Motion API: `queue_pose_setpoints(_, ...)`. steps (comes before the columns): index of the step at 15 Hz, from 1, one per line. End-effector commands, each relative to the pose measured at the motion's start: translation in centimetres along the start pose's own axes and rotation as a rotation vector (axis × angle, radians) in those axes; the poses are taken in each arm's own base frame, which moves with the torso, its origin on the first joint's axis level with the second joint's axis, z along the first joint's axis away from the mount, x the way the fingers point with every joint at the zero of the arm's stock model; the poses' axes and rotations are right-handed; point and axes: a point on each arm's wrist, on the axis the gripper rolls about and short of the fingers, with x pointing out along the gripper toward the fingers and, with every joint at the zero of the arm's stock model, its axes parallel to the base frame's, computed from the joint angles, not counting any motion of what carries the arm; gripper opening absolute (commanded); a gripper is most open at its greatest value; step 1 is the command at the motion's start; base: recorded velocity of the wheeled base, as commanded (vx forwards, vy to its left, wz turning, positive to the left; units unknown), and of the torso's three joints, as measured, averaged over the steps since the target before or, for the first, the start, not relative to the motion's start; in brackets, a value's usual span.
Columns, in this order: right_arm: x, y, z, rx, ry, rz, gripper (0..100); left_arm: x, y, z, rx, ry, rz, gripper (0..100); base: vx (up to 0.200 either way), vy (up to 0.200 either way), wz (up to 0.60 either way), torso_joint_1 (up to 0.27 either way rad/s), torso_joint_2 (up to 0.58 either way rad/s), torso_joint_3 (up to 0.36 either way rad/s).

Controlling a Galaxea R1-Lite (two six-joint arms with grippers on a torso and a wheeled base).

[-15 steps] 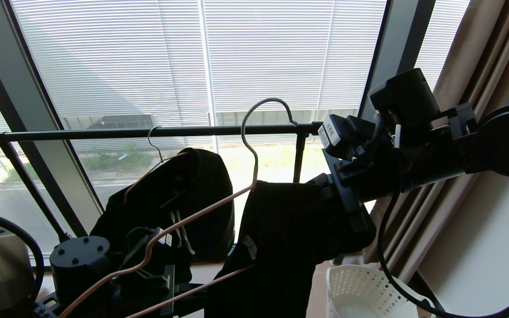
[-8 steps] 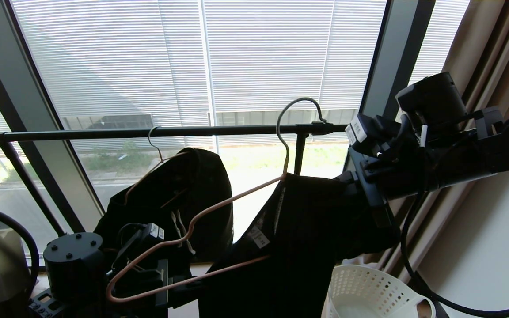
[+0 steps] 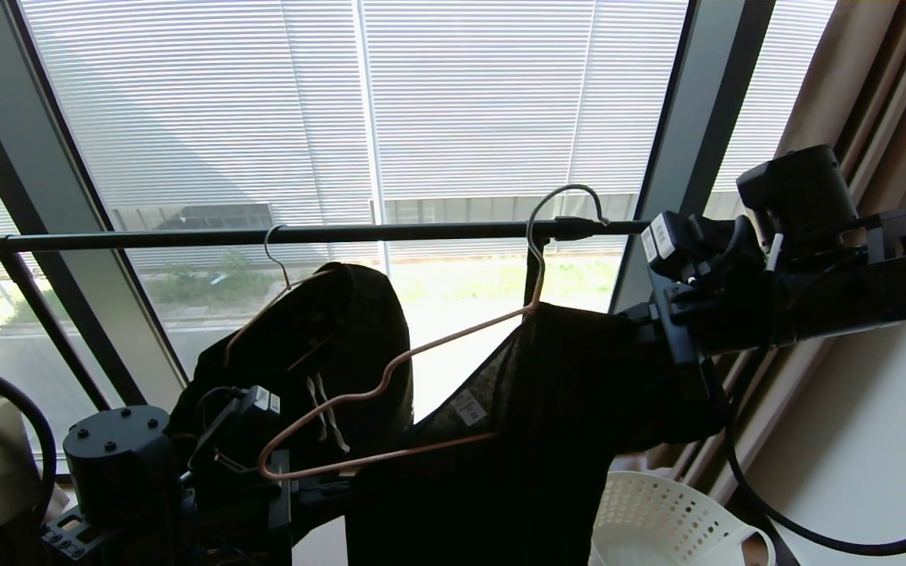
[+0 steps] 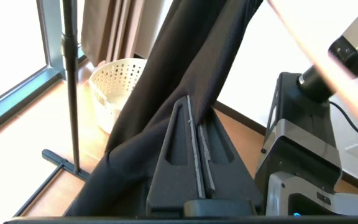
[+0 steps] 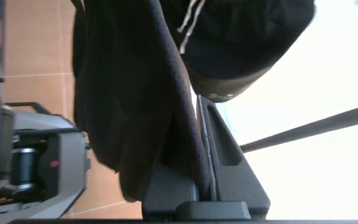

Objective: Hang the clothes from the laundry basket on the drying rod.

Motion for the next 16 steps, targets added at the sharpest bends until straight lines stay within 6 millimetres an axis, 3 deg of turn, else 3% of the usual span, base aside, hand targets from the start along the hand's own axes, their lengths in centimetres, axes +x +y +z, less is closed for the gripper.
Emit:
queue_pose_setpoints(1,-0.4,0.2,-0.4,0.012,0.008,-0.007,0,-0.1,0.0,0.1,0.003,-0.006,0.004,0,0.000,0.000,0.00,0.000,0.00,0.000)
queue_pose_setpoints(9,-1.9,0.5,-2.3,0.038,0.050,-0.084,0,-0.1,0.0,0.1,0.001,-0.005,0.004,0,0.000,0.000,0.00,0.000,0.00,0.000)
queue_pose_setpoints(16,-4.3,-0.2,-4.6,0.064,0.067,-0.221,0,-0.2,-0.1,0.3,0.008,-0.011,0.003,0,0.000,0.000,0.00,0.000,0.00,0.000)
